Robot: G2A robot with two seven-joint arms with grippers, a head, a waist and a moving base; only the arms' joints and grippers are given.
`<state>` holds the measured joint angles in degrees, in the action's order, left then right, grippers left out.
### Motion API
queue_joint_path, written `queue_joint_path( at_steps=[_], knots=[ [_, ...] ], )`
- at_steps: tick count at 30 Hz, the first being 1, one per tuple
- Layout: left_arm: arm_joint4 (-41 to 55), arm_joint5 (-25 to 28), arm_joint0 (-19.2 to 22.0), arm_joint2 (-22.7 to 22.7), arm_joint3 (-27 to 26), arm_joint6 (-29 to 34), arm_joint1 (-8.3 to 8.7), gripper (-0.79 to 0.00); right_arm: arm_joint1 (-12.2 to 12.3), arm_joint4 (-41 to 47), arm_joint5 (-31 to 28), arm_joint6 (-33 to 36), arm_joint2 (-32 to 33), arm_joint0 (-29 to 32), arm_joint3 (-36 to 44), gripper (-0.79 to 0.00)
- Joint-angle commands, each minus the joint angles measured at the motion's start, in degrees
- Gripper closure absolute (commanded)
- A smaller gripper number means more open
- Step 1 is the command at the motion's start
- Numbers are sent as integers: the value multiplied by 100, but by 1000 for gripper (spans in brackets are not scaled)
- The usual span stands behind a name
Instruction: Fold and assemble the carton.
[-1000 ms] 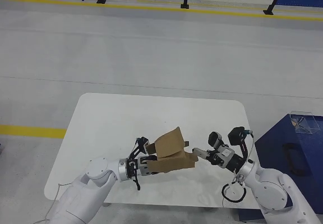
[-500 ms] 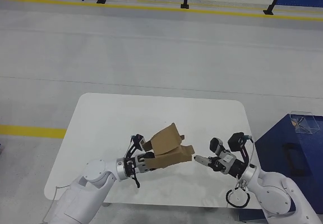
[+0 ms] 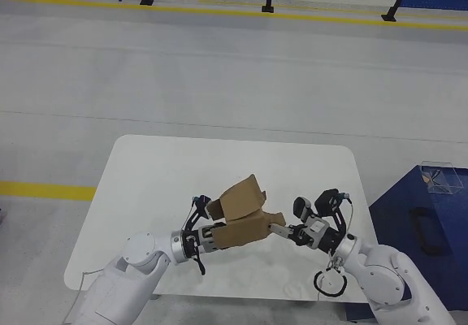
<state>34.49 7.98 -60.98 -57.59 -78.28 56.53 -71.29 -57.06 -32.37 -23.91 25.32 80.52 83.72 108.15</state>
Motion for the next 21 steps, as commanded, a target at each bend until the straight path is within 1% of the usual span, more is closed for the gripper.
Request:
queue_joint_path(
  at_steps=[1, 8, 14, 21],
  knots=[
    [-46, 48, -6, -4, -18, 16, 2, 0, 0, 41, -20, 11, 19, 3, 1, -785],
    [-141, 131, 1, 15, -79, 80, -2, 0, -9, -5, -89, -13, -36, 33, 76, -785],
    [-175, 145, 31, 50, -55, 106, -15, 0, -20, 132, -120, 5, -46, -37, -71, -785],
    [-167, 135, 61, 62, -8, 115, -27, 0, -31, 82, -154, 46, -146, -1, 38, -785]
  ],
)
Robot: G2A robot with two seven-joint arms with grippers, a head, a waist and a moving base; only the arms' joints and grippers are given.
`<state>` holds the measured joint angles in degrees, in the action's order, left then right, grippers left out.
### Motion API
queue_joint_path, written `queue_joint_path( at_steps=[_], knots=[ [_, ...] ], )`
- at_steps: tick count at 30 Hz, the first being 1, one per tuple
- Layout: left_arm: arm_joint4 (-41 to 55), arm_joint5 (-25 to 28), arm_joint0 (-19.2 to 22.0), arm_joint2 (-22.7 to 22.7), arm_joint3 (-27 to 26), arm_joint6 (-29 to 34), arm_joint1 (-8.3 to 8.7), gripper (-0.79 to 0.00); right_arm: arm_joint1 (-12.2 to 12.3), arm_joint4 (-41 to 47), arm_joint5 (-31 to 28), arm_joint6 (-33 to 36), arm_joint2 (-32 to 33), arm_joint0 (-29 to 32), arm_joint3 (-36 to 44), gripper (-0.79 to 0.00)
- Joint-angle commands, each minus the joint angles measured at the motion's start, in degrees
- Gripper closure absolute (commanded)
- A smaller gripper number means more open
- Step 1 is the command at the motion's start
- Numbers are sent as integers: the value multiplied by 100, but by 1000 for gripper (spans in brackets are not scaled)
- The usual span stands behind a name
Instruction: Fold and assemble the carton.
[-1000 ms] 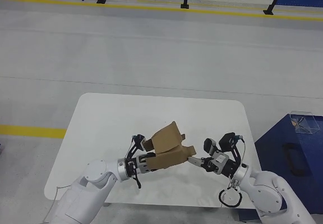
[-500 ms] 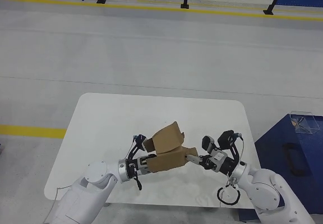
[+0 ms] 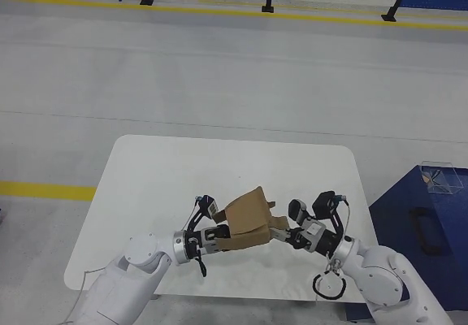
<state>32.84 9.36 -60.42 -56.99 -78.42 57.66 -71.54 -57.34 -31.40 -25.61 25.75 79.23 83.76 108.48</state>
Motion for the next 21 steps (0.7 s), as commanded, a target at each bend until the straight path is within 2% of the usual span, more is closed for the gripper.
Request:
queue_joint_path(
  at_steps=[1, 7, 12, 21],
  knots=[
    [2, -5, 7, 3, 12, 2, -3, 0, -6, -23, 27, -1, -34, -15, 5, -785],
    [6, -27, 20, -4, 43, -15, -9, 0, -21, -117, 95, -38, -90, -75, -8, -785],
    [11, -54, -4, -38, 50, -94, -9, 0, -29, -431, 384, -404, 86, -58, 40, -785],
    [-22, -35, -98, -57, -61, -106, -3, 0, -86, -1852, 1547, -1388, 197, 11, 325, -785]
  ],
)
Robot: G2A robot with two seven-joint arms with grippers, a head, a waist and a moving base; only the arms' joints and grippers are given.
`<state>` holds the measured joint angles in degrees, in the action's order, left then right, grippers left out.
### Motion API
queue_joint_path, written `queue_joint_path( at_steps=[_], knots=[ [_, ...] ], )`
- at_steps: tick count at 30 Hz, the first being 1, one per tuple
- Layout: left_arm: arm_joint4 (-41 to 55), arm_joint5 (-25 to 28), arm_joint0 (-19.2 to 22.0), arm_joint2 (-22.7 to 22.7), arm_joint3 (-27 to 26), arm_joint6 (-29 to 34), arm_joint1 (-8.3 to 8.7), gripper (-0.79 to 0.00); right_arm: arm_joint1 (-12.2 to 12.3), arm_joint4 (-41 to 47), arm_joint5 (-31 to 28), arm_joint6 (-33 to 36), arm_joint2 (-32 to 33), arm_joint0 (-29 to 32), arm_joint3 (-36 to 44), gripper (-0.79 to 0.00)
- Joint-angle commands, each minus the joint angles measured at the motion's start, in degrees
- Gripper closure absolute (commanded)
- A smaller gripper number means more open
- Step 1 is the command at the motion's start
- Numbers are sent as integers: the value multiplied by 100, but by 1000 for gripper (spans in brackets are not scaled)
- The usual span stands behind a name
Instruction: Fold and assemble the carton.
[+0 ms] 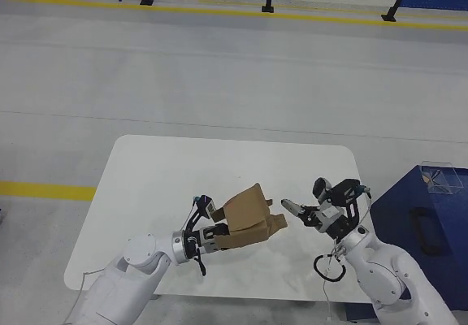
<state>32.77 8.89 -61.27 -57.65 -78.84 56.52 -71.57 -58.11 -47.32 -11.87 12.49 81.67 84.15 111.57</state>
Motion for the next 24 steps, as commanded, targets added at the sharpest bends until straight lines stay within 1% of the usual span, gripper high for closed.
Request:
queue_joint_path(
  at_steps=[1, 6, 10, 21, 24],
  knots=[
    [-34, 18, -21, 17, -36, 12, -1, 0, -21, -524, 333, -118, -122, -56, 28, -785],
    [-118, 63, -56, 52, -117, 33, -2, 0, -100, -1506, 819, -251, -664, -318, -87, -785],
    [-120, 28, -86, 43, -112, -24, -2, 0, -160, -1830, 918, -316, -1006, -418, -150, -785],
    [86, -154, -81, 11, 36, -229, -27, 0, -222, -2103, 964, -291, -1113, -261, 10, -785],
    [81, -174, -69, 17, 37, -239, -33, 0, -245, -2367, 1104, -315, -1189, -257, 15, -785]
  ],
)
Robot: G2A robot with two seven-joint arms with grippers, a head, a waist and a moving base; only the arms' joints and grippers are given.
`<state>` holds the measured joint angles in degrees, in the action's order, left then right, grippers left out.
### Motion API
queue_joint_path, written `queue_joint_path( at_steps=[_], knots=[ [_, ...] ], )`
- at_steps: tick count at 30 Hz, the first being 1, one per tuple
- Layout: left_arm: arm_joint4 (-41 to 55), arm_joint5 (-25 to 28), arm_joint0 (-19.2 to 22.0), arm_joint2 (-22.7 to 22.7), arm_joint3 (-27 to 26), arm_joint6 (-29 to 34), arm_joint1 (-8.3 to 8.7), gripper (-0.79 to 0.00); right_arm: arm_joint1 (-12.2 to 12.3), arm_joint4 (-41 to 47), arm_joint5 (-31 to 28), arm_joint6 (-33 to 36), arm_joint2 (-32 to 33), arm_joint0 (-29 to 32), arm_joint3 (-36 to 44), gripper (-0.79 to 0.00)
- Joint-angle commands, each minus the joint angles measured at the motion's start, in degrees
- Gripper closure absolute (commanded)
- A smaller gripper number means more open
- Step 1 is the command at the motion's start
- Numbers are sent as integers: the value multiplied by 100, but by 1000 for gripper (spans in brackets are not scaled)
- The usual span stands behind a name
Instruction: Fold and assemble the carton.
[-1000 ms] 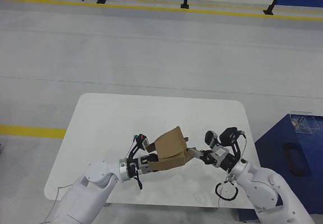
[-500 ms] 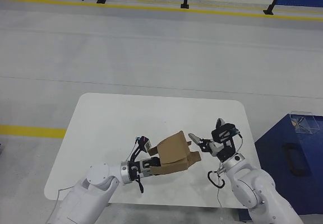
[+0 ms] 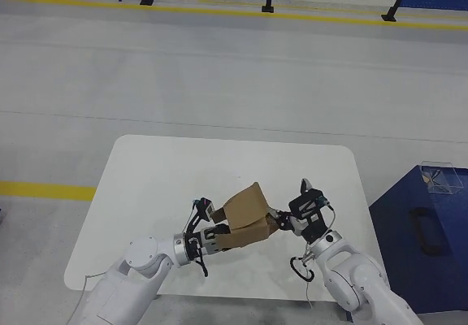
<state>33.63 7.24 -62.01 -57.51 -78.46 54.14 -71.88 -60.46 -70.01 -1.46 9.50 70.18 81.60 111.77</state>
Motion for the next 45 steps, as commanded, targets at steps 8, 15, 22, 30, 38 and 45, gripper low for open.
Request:
queue_joint_path(
  at_steps=[8, 15, 22, 30, 38, 45],
  knots=[
    [13, -30, 46, 18, 30, 17, -18, 0, -118, -518, 363, -45, -433, -101, -49, -785],
    [52, -34, 79, -6, 86, 63, -25, 0, -184, -496, 437, -18, -464, -182, -80, -785],
    [102, -24, 87, -48, 100, 135, -24, 0, -201, -71, 407, 73, -54, -183, -104, -785],
    [169, 42, 48, -145, 38, 261, -8, 0, -151, 1135, -280, 980, 737, -187, -661, -785],
    [162, -25, 104, -142, 66, 291, -14, 0, -141, 2891, -1784, 2061, 693, -321, -1172, -785],
    [155, -65, 166, -70, 127, 312, -37, 0, -85, 4559, -2511, 2676, 1067, -383, -1276, -785]
  ],
)
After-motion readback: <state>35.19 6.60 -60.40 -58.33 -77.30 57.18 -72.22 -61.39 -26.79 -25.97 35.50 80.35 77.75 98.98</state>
